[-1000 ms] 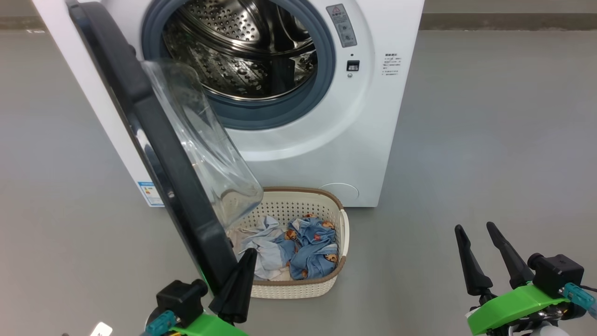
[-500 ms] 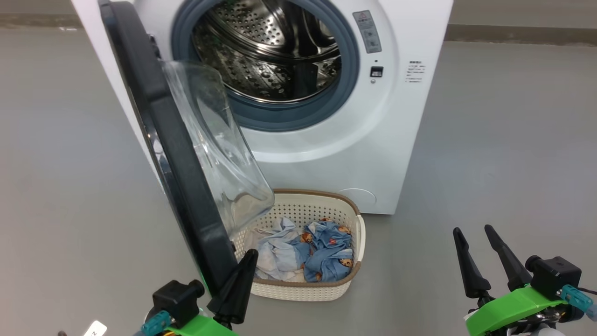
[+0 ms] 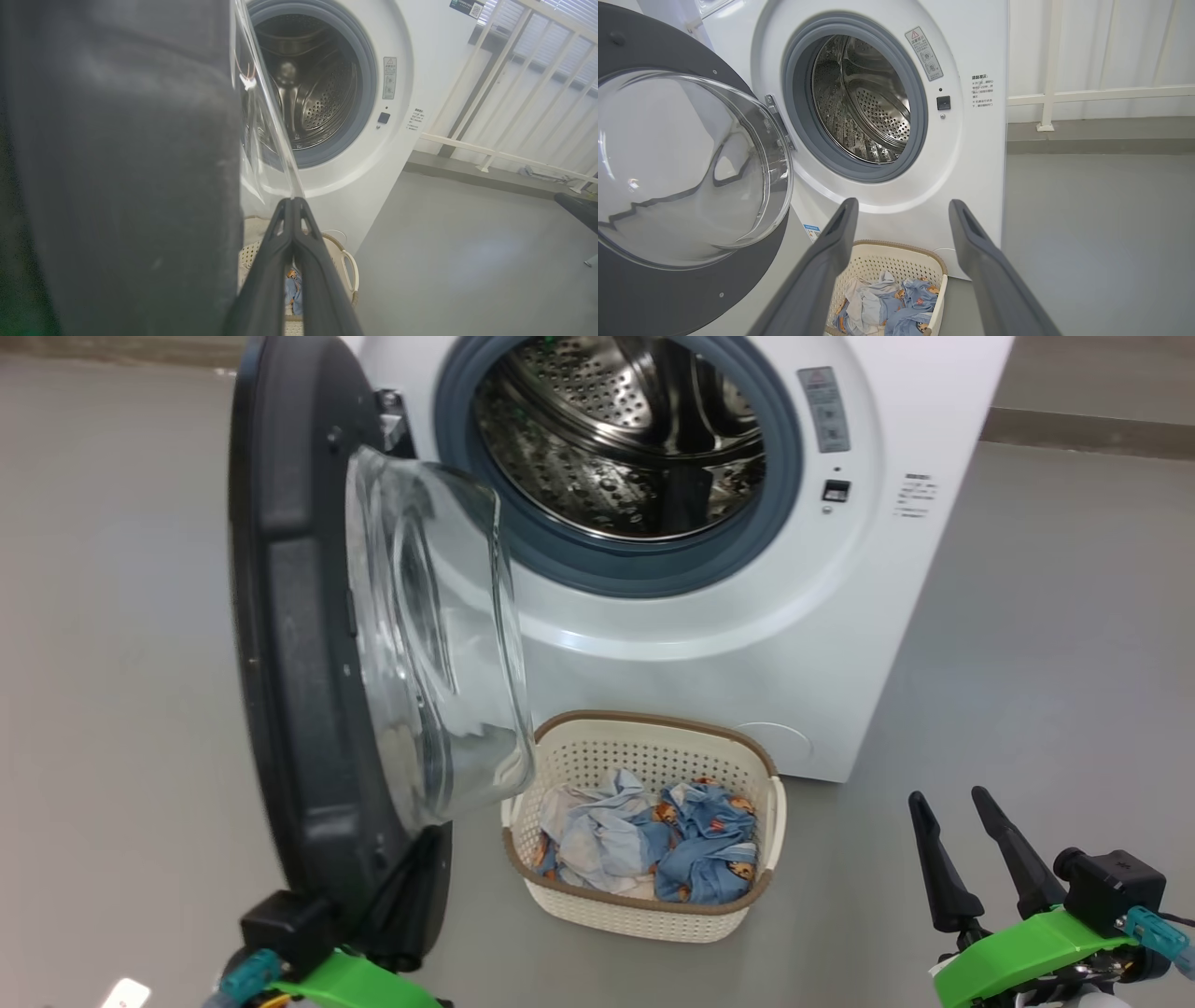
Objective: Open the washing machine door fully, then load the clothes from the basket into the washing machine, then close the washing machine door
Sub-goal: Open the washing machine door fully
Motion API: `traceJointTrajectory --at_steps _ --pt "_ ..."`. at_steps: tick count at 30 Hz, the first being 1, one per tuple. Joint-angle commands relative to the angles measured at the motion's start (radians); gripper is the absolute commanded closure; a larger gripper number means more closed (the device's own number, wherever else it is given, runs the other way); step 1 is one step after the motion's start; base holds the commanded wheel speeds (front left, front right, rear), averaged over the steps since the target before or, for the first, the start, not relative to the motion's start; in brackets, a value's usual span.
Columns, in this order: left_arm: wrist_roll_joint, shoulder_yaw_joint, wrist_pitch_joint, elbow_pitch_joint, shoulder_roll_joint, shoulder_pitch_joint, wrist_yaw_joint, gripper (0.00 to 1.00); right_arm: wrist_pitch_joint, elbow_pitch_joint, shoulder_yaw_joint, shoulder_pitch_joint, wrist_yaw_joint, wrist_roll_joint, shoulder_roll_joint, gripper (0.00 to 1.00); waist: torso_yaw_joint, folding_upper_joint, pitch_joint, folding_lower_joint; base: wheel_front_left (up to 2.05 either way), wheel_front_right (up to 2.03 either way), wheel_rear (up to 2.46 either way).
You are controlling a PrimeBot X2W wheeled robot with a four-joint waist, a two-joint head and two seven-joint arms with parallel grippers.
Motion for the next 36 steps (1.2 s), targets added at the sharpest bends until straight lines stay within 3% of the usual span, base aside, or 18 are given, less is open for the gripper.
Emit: traceJointTrajectory --at_steps 1,11,21,36 --pt "-0.016 0.069 0.002 -0.025 0.035 -0.036 0.025 1.0 -0.012 -0.027 0.017 -0.01 0.002 0.002 -0.004 0.0 0.024 0.0 0.002 0.0 0.0 0.0 0.0" --pt "-0.032 0.123 0.04 -0.029 0.079 -0.032 0.075 1.0 -0.012 -0.028 0.003 -0.01 0.002 0.0 0.002 0.0 0.088 0.0 0.002 0.0 0.0 0.0 0.0" --pt "-0.048 0.177 0.101 0.012 0.167 -0.078 0.081 1.0 -0.012 -0.029 -0.004 -0.018 0.002 -0.001 0.014 0.0 0.129 0.0 0.014 0.0 0.0 0.0 0.0" --pt "-0.097 0.272 0.117 0.213 0.28 -0.236 0.06 1.0 -0.012 -0.037 -0.017 -0.074 0.002 -0.004 0.011 0.0 0.136 0.0 0.114 0.0 0.0 0.0 0.0"
